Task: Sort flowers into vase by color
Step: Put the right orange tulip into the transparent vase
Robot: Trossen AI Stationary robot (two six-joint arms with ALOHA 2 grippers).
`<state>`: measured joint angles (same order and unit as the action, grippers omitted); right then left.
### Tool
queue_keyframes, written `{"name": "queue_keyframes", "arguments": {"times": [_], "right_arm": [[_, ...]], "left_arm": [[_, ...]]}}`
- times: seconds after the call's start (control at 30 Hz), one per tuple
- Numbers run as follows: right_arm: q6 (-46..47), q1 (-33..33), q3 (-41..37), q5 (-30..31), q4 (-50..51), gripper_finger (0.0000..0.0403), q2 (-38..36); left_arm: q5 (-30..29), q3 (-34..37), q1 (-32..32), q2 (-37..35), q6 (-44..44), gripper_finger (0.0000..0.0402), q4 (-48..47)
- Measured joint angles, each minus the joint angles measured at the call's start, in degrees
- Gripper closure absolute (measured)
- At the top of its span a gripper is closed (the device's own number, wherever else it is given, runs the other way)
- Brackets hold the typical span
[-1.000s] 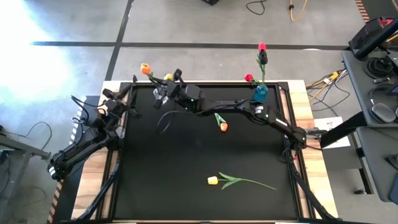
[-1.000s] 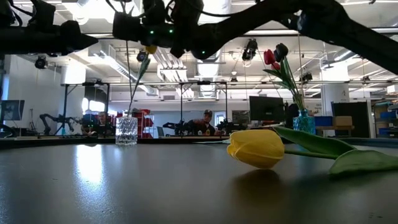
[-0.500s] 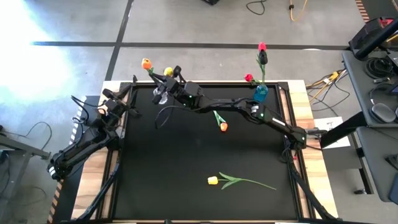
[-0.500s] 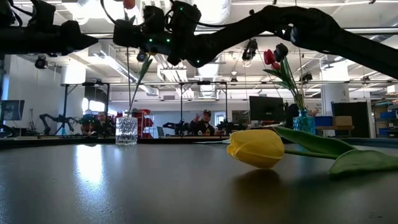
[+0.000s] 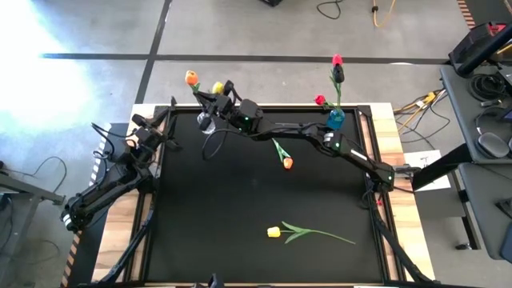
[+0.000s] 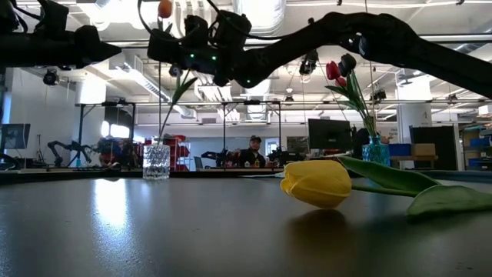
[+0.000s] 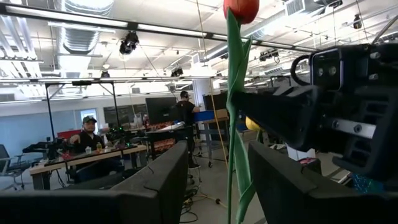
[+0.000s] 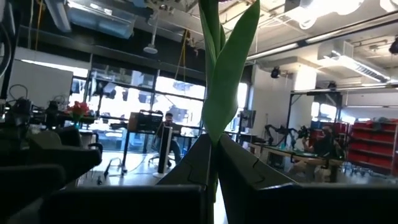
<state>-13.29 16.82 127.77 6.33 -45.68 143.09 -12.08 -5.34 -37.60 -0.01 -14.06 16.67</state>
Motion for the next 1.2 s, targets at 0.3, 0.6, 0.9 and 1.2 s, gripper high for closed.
{"name": "queue_keyframes", "arguments": {"times": [0.3,0.6,0.9,1.2], "right_arm": [[0.3,0.2,-0.7,-0.4,-0.4,0.039,1.5],[0.3,0.5,-0.7,-0.1,4.9,0.039,2.3],[1.2,0.3,-0.7,4.2,7.1,0.0326,2.3],[7.8,0.3,-0.2,4.3,12.7,0.0238,2.3]], "left_arm": [[0.0,0.0,0.0,0.0,0.0,0.0247,0.0],[0.0,0.0,0.0,0.0,0.0,0.0247,-0.1],[0.0,0.0,0.0,0.0,0.0,0.0247,-0.1],[0.0,0.0,0.0,0.0,0.0,0.0247,-0.2]]}}
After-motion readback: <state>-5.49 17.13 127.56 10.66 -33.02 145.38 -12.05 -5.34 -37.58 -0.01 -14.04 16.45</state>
